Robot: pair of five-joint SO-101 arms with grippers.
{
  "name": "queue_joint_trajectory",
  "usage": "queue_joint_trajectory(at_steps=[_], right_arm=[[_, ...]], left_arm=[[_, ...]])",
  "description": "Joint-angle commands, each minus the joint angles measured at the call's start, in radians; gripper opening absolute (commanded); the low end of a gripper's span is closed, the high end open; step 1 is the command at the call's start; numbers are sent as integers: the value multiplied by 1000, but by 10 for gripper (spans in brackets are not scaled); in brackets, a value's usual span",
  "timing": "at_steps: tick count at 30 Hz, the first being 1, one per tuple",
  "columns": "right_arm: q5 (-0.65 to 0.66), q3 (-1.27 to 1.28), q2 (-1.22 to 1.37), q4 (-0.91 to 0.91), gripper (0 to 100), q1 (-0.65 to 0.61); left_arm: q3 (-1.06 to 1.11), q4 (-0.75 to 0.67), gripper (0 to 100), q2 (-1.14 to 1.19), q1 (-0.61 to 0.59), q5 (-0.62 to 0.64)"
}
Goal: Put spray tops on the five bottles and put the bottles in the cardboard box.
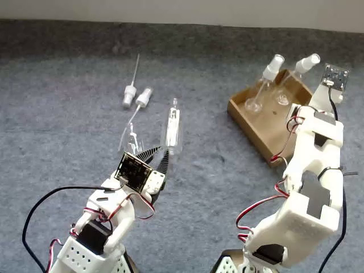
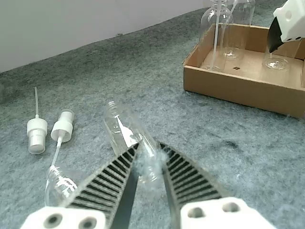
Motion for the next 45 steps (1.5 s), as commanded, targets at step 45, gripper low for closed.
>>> queue_joint_trajectory(at_steps=[45], right_arm=[[-2,-140,-377,13,300,-1]], left_arm=[[21,3,7,-12,-12,-12]])
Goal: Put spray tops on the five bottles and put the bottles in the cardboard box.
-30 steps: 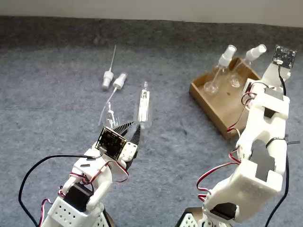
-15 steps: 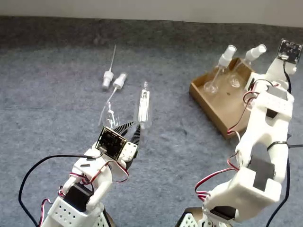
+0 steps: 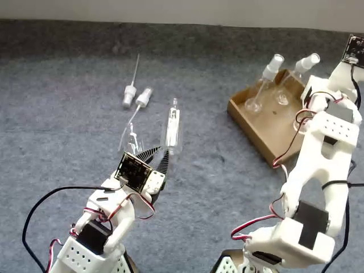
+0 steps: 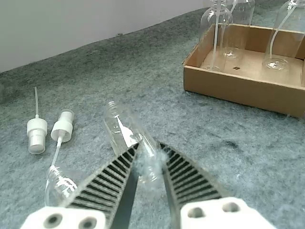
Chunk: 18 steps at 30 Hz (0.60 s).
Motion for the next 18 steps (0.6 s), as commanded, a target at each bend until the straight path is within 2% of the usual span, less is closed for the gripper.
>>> queue_joint_trajectory(at_steps=[1,4,9,15,18], right_arm=[[0,-54,-131,8,299,-1],[3,-53,-216,51,299,-1],[5,-58,-371,280,299,-44],[-2,-18,-512,389,298,-182],[-2,44,-579,398,298,-254]], left_arm=[[21,3,7,-12,-12,-12],[21,3,7,-12,-21,-12],[13,-2,10,-13,-119,-12],[-25,-3,11,-15,-231,-12],[-68,-3,11,-15,-354,-11]])
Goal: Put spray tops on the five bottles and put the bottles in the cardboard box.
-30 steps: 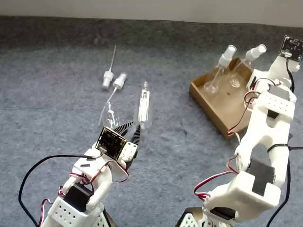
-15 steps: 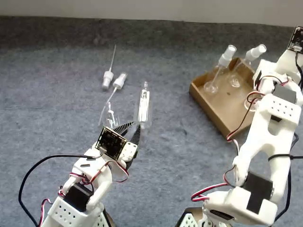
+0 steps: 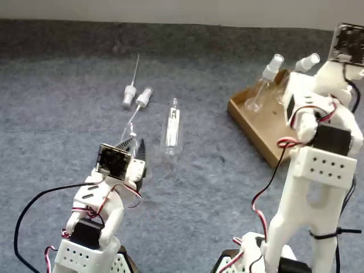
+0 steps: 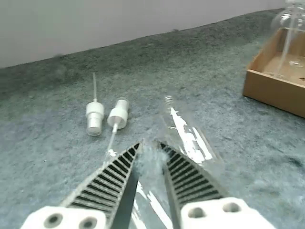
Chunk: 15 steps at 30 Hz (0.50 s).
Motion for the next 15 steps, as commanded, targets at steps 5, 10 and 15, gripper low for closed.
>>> queue_joint_trajectory(at_steps=[5,10,15], right_arm=[[-2,171,-208,1,298,-223],[-2,285,-246,1,296,-404],[-3,298,-166,2,296,-516]], left_arm=[[-116,-3,11,-12,-309,-8],[-117,-5,11,-12,-320,-8],[-119,-5,9,-12,-321,-11]])
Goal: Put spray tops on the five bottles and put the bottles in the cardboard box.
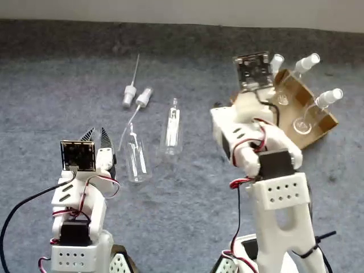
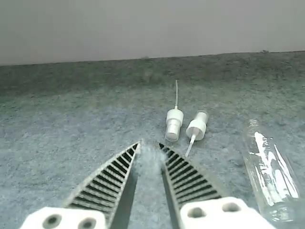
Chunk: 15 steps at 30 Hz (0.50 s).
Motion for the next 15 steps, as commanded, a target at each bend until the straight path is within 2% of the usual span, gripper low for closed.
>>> queue_joint_trajectory(at_steps=[1,8,15], right_arm=[[-3,-15,53,-1,296,-70],[-3,-133,271,2,296,-145],[-3,-320,527,2,296,-186]], left_arm=[[-59,-5,9,-12,-19,-11],[-48,-48,8,-10,-88,-6],[-27,-87,7,-10,-90,-6]])
